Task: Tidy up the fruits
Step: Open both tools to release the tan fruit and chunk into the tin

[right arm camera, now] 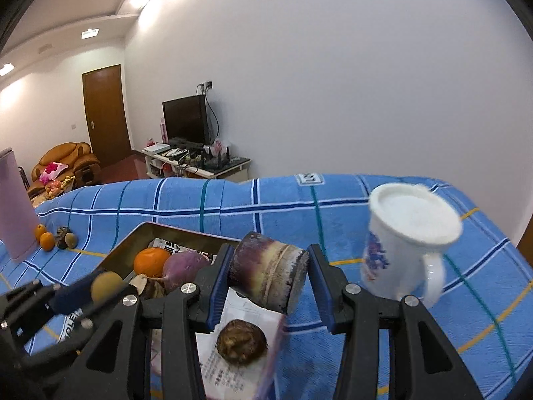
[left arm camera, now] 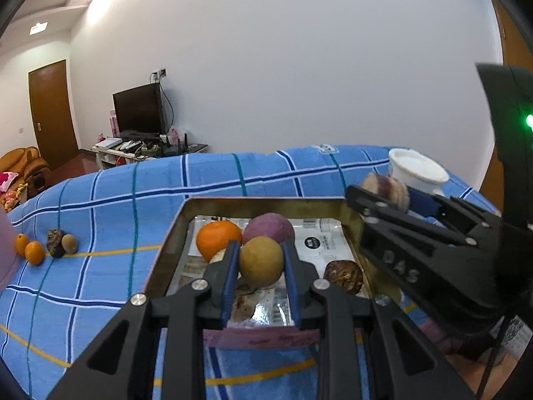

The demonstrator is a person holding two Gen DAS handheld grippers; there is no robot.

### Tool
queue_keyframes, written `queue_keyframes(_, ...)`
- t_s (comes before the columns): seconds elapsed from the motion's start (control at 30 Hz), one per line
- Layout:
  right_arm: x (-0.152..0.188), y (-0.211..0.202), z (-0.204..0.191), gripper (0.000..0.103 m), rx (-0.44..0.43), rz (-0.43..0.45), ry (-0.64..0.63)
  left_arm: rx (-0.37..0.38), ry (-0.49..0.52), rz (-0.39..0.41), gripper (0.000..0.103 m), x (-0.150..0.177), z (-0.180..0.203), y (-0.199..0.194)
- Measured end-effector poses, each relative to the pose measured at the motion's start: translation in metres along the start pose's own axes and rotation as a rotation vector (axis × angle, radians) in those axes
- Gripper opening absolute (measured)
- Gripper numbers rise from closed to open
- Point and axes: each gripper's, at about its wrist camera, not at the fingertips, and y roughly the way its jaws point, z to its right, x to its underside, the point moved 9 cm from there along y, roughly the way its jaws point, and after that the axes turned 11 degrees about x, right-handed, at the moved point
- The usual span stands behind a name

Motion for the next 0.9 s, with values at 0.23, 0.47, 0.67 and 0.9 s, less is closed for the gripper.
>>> queue_keyframes(0.23, 0.011, 0.026, -0.012, 0.047, -0.042, -0.072, -0.032, -0.039, 0.023, -0.05, 0.027, 0.005, 0.001, 0.026)
queue_keyframes(0.47, 0.015, 0.034, -0.023, 0.048, -0.09, -0.112, -0.053, -0.063, 0.026, -0.086, 0.027, 0.008, -0.001, 0.034)
queue_keyframes(0.67, 0.019, 0.037, -0.029, 0.048, -0.151, -0.142, -0.038, -0.069, 0.025, -0.091, 0.028, 0.009, -0.001, 0.035)
queue_keyframes(0.9, 0.022, 0.034, -0.036, 0.066, -0.213, -0.155, -0.021, -0.098, 0.0, -0.099, 0.068, 0.009, -0.009, 0.036)
